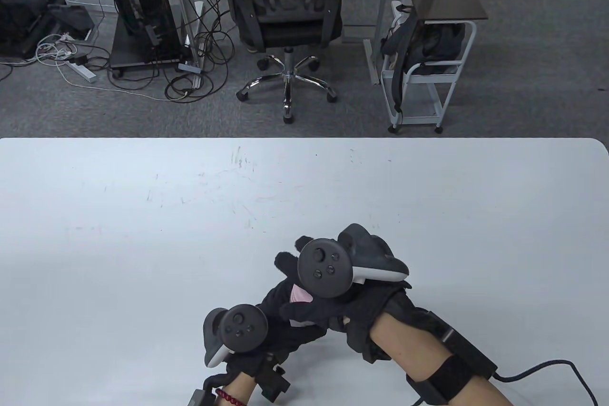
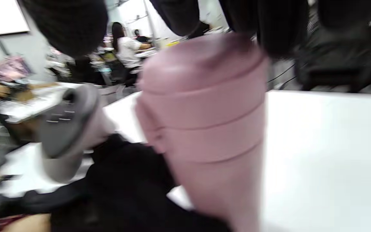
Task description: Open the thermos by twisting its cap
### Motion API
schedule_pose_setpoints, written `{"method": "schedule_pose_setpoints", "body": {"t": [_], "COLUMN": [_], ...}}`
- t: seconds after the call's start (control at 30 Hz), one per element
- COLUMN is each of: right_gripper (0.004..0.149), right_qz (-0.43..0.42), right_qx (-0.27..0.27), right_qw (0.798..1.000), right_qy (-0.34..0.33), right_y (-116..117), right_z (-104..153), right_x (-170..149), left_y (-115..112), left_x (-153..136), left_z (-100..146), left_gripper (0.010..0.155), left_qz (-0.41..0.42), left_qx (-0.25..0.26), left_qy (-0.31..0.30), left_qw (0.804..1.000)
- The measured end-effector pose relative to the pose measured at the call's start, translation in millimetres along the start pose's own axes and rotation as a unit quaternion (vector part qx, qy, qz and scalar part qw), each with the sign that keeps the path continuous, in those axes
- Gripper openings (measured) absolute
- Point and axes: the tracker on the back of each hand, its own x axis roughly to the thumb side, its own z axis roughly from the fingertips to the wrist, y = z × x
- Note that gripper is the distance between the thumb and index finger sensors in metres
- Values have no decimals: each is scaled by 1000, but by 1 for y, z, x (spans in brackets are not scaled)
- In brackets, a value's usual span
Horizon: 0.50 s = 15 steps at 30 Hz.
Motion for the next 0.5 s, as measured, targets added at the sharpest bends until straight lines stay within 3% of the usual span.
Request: {"method": "schedule_pose_setpoints", "body": {"t": [0.07,0.13,0.23,0.3,0.37,0.43,0.5], "right_gripper": [84,82,75,69,63,66,70], "right_qz": [35,41,24,-27,-49,-36,-26], "right_qx": [-5,36,50,93,155,144,129], "right_qw": [999,997,998,995,980,975,976], "right_qy": [38,56,35,-22,-114,-165,-171], "right_y": [5,10,11,11,11,12,12], "right_z": [-3,-7,-9,-10,-7,-5,-3], "right_x": [3,4,4,5,7,8,8], "left_y": [0,0,0,-1,0,2,2], "left_x": [0,0,0,0,-1,-1,-1], "left_z": [0,0,0,0,0,-1,0], "left_gripper": [99,99,99,99,99,99,99], "left_qz": [5,8,1,3,6,18,24], "left_qx": [3,3,-4,-6,-8,-6,-1], "left_qy": [0,-1,-6,-7,-9,-7,-5], "left_qw": [1000,1000,1000,1000,1000,1000,1000]}}
